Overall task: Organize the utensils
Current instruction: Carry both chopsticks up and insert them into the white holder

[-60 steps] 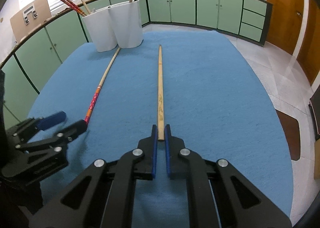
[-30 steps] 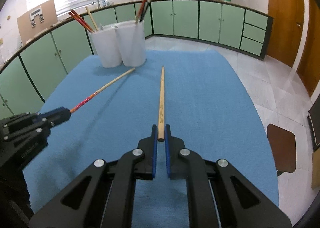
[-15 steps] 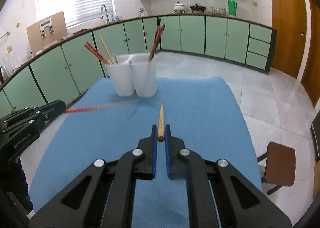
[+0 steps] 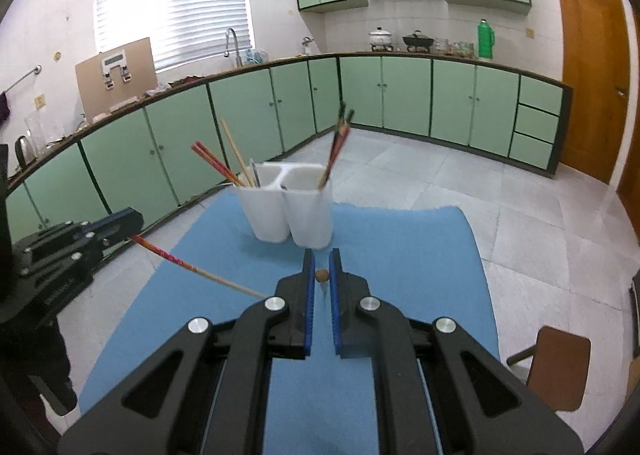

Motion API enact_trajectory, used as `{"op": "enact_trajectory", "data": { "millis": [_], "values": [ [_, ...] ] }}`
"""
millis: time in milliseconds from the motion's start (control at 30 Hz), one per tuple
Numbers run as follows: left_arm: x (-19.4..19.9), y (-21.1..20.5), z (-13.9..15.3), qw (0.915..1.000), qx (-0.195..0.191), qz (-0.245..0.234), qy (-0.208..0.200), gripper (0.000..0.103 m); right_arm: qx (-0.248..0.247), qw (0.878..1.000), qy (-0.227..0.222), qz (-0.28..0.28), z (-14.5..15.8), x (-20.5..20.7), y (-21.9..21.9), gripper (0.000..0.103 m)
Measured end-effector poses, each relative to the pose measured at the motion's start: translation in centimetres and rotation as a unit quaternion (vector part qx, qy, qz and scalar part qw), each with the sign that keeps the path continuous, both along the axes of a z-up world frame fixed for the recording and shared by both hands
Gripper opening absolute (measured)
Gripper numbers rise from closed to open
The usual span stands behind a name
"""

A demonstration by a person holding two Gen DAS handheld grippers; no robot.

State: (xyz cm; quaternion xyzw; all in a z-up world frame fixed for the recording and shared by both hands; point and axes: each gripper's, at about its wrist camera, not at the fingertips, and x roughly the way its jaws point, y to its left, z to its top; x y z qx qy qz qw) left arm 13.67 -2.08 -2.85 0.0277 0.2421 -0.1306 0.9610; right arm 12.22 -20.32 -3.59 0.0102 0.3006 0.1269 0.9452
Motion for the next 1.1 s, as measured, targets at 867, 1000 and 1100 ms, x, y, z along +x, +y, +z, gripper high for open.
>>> {"op": "enact_trajectory", "data": {
  "millis": [867, 1000, 1100],
  "values": [
    [9.8, 2.2, 10.2, 0.9911, -0.031, 0.0, -0.129, 0.005, 0.031, 0.994, -0.096, 0.036, 13.8, 13.3, 1.7, 0.006],
    [12.3, 2.3, 9.7, 0.9896, -0.035, 0.011, -0.139, 0.005, 0.025, 0.993, -0.115, 0.027, 14.0, 16.0, 2.3, 0.006],
    [14.6, 2.4, 8.7, 0.9903, -0.045, 0.014, -0.131, 0.005, 0.021, 0.993, -0.113, 0.023, 13.1, 18.0, 2.8, 0.006]
  ]
}}
